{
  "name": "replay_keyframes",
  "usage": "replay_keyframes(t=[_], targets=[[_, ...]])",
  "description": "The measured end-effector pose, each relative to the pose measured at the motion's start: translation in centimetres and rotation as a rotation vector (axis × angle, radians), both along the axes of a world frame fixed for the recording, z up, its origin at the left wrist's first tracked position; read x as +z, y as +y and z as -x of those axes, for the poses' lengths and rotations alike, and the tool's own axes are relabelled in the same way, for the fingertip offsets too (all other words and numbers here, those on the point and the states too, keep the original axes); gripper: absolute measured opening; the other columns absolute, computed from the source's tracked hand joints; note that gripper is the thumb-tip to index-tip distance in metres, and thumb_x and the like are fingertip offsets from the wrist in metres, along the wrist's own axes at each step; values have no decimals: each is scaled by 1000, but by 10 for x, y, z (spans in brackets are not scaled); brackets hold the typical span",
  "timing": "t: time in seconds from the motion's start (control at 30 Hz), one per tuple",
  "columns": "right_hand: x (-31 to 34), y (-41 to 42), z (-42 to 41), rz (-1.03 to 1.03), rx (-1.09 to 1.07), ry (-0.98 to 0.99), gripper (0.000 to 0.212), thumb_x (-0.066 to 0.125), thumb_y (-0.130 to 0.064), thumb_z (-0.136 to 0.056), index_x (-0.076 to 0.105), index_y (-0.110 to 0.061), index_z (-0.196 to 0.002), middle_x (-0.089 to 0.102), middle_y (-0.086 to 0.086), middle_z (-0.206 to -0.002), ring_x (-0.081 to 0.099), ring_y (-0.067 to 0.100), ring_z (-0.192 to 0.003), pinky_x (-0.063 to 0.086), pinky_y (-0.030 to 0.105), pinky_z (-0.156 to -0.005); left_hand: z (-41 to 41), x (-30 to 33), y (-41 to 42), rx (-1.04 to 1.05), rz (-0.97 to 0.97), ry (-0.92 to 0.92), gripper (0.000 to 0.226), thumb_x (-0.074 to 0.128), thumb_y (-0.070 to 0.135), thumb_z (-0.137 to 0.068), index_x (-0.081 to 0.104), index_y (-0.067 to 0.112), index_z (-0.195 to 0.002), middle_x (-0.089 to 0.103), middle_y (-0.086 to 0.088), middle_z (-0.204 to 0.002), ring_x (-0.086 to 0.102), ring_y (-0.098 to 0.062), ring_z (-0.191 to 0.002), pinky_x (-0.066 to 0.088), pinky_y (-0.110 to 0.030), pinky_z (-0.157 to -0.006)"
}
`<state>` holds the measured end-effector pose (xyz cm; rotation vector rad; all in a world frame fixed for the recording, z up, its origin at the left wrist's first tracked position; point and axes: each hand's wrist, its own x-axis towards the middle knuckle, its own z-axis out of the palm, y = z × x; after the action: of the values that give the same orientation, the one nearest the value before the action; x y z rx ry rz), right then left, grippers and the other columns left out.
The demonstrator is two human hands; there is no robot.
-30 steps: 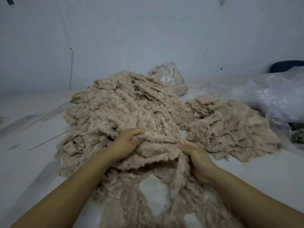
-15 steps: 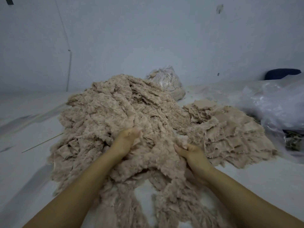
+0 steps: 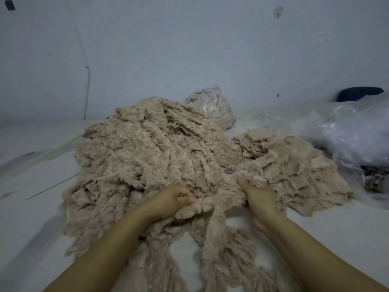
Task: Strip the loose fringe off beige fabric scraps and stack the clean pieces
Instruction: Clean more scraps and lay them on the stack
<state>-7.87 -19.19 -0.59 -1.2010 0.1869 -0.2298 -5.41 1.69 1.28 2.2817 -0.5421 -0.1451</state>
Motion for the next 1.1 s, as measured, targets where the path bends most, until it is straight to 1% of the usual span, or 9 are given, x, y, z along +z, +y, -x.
replay_keyframes(t=[0.1,0.17,0.23,0.3,0.37,0.57,0.8,0.9,1.1], targets=[[0,3,3,-64,131,-7,15,69,-14,-83,70,0,-90,75,13,-85,73,25,-79,57,28,-61,6,2,-8,-24,115,47,32,58,51,-81,67,22,-91,66,-3,-87,58,-5,-78,49,-31,-76],[0,10,5,-100,202,-17,22,69,-12,-80,70,4,-94,73,20,-92,71,32,-84,58,33,-65,12,2,-28,-20,207,120,29,68,44,-80,60,32,-106,66,20,-94,59,7,-81,49,-10,-73],[2,9,6,-164,157,-57,16,66,-8,-83,68,2,-94,73,18,-90,71,32,-82,58,34,-65,12,-3,-41,-10,248,130,8,73,22,-82,65,21,-83,61,20,-61,52,7,-56,42,-9,-54],[1,3,5,-150,71,-63,7,61,-6,-89,59,1,-88,71,15,-80,69,28,-73,58,31,-60,10,-6,-40,12,209,111,24,69,13,-85,61,15,-62,39,16,-39,33,4,-38,30,-10,-44],[-2,1,7,-90,23,-51,5,58,-6,-92,55,-3,-91,64,18,-78,64,26,-67,56,31,-59,11,-2,-38,-31,176,146,21,66,10,-87,64,15,-67,40,14,-35,35,4,-34,28,-5,-42],[-2,-4,2,56,-88,-81,9,62,-10,-92,64,-6,-99,68,14,-100,65,27,-92,52,38,-87,12,1,-25,-56,162,167,23,67,14,-86,65,23,-65,52,-5,-65,41,-16,-61,34,-19,-56],[10,-7,-8,144,-162,-102,26,59,-9,-94,61,-23,-72,60,-9,-59,53,10,-58,43,24,-59,9,7,-27,-34,240,163,19,58,13,-92,68,20,-78,66,16,-79,60,12,-72,43,-6,-71],[18,-6,-11,147,-183,-84,21,59,-12,-94,62,-22,-76,60,4,-69,53,23,-67,43,34,-64,10,9,-25,-40,239,174,16,55,16,-93,69,14,-85,61,19,-98,58,13,-85,44,-7,-76],[29,-13,-18,244,-259,-139,7,56,-13,-95,63,-10,-93,68,4,-81,63,27,-71,51,36,-67,10,-1,-13,48,194,187,27,48,19,-98,64,-3,-93,60,-21,-90,53,-15,-71,45,-26,-73]])
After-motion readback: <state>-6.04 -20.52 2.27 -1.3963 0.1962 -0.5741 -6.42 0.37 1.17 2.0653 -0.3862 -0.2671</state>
